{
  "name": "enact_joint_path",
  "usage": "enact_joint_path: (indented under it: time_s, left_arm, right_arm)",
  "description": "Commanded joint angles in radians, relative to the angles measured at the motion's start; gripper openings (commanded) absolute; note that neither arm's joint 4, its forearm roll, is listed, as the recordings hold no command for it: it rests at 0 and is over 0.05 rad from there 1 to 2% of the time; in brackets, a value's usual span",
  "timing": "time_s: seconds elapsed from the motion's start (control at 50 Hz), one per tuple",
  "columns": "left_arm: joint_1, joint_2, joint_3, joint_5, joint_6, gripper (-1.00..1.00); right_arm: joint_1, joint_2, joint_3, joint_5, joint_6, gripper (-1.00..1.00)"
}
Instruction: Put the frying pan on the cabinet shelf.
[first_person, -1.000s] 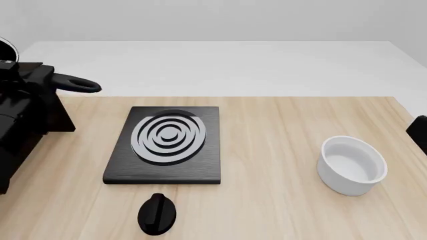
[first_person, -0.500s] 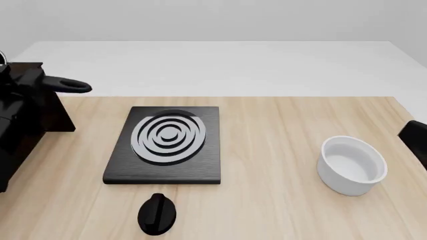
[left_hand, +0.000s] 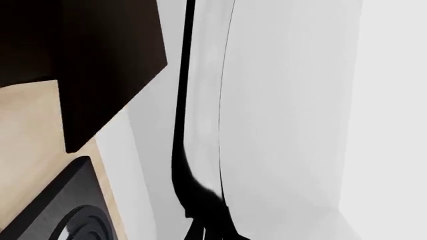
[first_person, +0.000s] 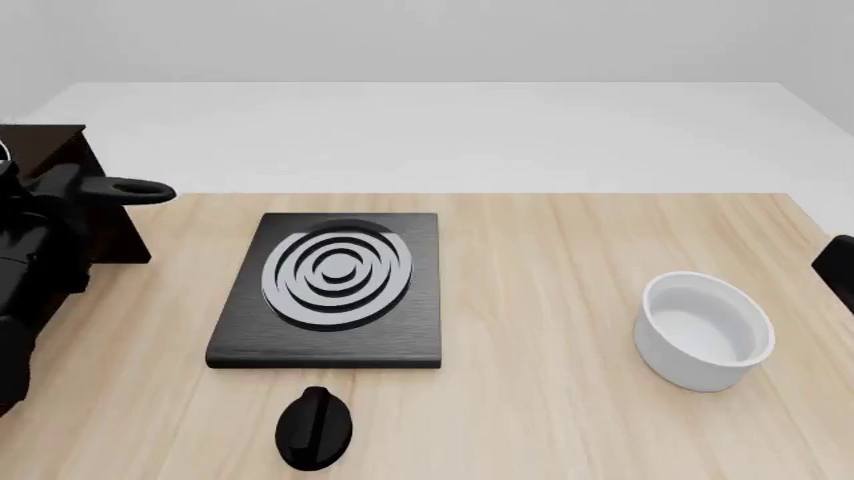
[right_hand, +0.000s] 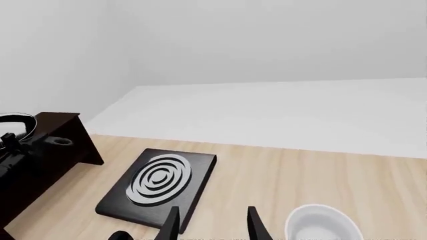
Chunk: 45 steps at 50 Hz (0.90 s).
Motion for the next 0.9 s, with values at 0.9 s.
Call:
enact_joint_path:
  time_s: [0.9]
  left_arm:
    - [0.091, 0.161, 0.064, -0.236, -0.076, -1.0]
  right_arm:
    - [-0.017, -0.023, 0.002, 0.065, 0.009, 1.0]
